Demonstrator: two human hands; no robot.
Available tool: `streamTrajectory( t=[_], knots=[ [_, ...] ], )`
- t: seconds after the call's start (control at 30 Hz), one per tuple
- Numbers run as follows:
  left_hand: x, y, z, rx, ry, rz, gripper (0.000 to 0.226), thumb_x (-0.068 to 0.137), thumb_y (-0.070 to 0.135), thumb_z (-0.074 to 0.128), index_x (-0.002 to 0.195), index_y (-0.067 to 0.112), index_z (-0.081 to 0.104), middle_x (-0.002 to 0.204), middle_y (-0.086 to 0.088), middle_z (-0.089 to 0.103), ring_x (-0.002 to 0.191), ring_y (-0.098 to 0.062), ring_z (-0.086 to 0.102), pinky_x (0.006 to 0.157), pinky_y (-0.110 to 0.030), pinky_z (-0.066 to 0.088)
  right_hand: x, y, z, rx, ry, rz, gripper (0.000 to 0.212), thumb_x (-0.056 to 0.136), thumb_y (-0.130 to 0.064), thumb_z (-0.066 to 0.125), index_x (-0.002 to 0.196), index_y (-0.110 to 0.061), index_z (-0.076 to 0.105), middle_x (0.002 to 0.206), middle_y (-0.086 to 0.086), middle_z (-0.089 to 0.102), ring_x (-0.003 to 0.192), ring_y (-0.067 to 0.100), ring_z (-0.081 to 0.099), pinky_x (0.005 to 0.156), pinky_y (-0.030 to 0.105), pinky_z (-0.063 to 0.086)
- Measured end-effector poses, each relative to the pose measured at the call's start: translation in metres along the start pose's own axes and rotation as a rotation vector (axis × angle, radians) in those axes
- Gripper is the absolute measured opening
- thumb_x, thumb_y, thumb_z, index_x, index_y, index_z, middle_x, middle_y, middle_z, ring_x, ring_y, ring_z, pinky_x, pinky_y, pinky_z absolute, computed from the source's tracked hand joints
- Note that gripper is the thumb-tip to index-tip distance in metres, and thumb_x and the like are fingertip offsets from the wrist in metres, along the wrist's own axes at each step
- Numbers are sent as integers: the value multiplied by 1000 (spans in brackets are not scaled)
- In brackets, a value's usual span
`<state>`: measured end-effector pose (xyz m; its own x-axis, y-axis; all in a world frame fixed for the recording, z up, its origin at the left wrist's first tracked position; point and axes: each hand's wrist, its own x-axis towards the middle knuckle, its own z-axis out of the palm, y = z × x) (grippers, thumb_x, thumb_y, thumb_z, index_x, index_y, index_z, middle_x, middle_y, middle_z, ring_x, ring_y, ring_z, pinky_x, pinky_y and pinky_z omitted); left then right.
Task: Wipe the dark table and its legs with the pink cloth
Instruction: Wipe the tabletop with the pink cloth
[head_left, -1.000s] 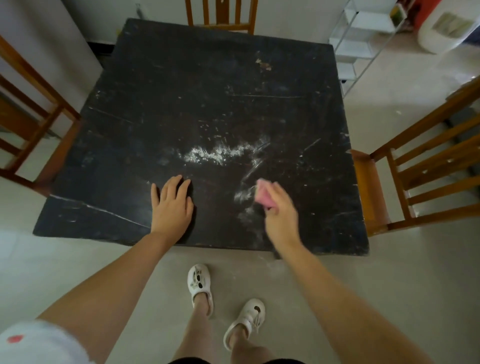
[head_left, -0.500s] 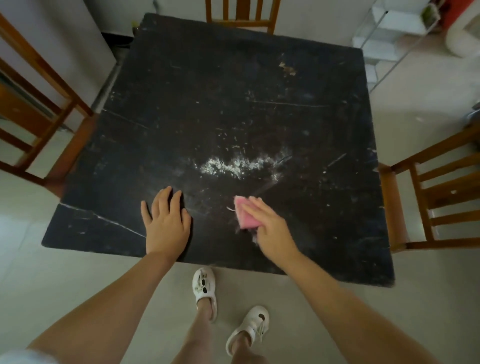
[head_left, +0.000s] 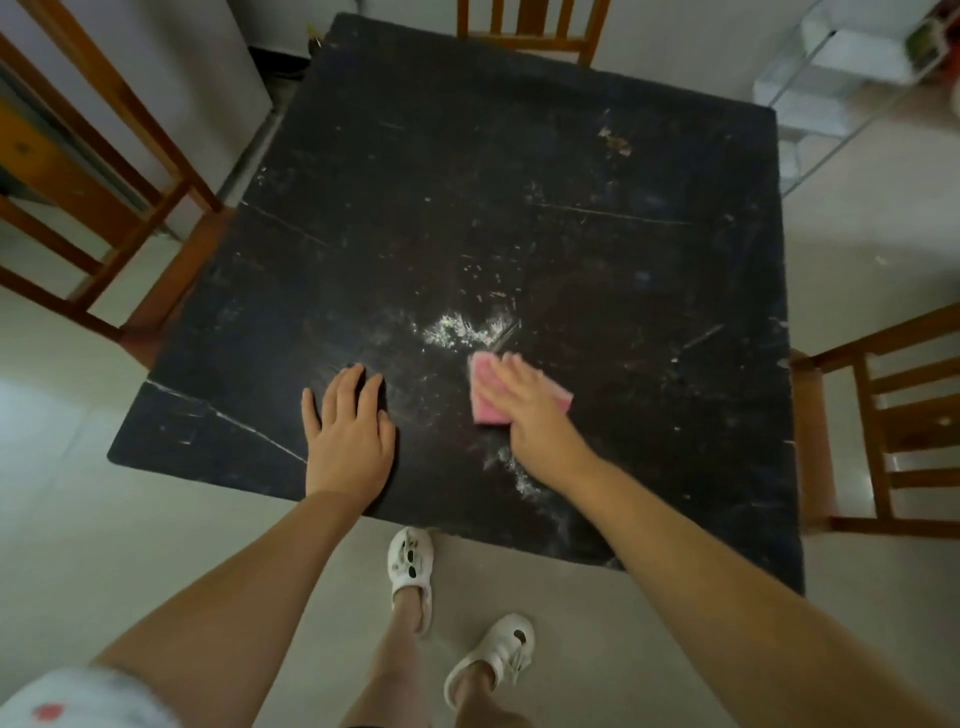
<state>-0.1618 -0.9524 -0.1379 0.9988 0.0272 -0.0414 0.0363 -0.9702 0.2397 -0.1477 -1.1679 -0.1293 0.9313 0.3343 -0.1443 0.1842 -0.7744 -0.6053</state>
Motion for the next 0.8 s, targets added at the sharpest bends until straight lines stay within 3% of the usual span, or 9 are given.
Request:
streamTrajectory(
  t=[0.1, 0.2, 0.3, 0.37, 0.43, 0.57, 0.63, 0.7, 0.8],
  knots=[
    [1, 0, -1, 15, -8, -3, 47, 92, 27, 27, 132, 10, 42, 142, -13, 37, 136, -27, 26, 113, -49, 1, -9, -9, -21, 358, -174, 12, 64, 80, 20, 34, 135, -11, 48, 149, 6, 34, 139, 14, 20, 116, 25, 12],
    [1, -1, 0, 16, -7, -1, 49, 91, 29, 24, 133, 11, 42, 143, -12, 37, 136, -27, 25, 113, -48, -1, 32, 12, -73, 840, 41, 237, 47, 85, 20, 36, 118, -4, 58, 133, 11, 53, 123, 18, 50, 104, 29, 41],
    [1, -2, 3, 22, 8, 3, 49, 91, 30, 22, 131, 11, 43, 141, -12, 39, 135, -27, 28, 113, -50, 2, 85, 66, -107, 373, 267, 354, 42, 92, 1, 42, 102, -35, 59, 126, -3, 53, 120, 15, 49, 104, 28, 35],
    [1, -4, 4, 29, 10, 8, 53, 90, 32, 18, 130, 11, 45, 139, -12, 41, 134, -27, 31, 113, -50, 4, 103, 84, -98, 7, 244, 430, 55, 88, 3, 38, 122, -37, 54, 139, 0, 44, 133, 22, 36, 109, 34, 23],
    [3, -5, 5, 26, 0, 12, 55, 89, 34, 17, 131, 11, 44, 139, -12, 41, 134, -27, 30, 113, -49, 2, 105, 71, -63, -56, 223, 317, 70, 82, 13, 36, 140, -25, 41, 152, 3, 30, 143, 23, 18, 116, 37, 4],
    [1, -9, 3, -109, 15, -7, 54, 88, 33, 18, 132, 12, 42, 140, -9, 41, 134, -24, 30, 115, -44, 1, 54, -2, 6, 75, -3, -87, 73, 76, 21, 38, 139, -16, 40, 150, 3, 32, 143, 19, 16, 119, 39, 2],
    [1, -11, -2, -217, 41, -8, 53, 87, 31, 21, 132, 11, 42, 138, -10, 43, 132, -22, 33, 115, -40, 4, 26, -13, 19, 104, -85, -197, 67, 74, 19, 39, 133, -12, 48, 146, 4, 38, 140, 16, 20, 118, 31, 4],
    [7, -14, -6, -260, 50, 6, 54, 87, 30, 21, 130, 8, 43, 135, -12, 46, 128, -24, 37, 114, -39, 8, 18, -18, 9, 275, -127, -152, 63, 75, 19, 35, 126, -11, 57, 140, 2, 47, 136, 12, 29, 116, 22, 14],
    [28, -24, -8, -185, 71, 20, 50, 88, 29, 24, 128, 8, 46, 129, -13, 49, 124, -28, 41, 113, -46, 13, 58, -6, -33, 793, -25, 159, 60, 77, 23, 35, 112, -17, 64, 130, 5, 56, 125, 17, 49, 107, 32, 39]
  ],
)
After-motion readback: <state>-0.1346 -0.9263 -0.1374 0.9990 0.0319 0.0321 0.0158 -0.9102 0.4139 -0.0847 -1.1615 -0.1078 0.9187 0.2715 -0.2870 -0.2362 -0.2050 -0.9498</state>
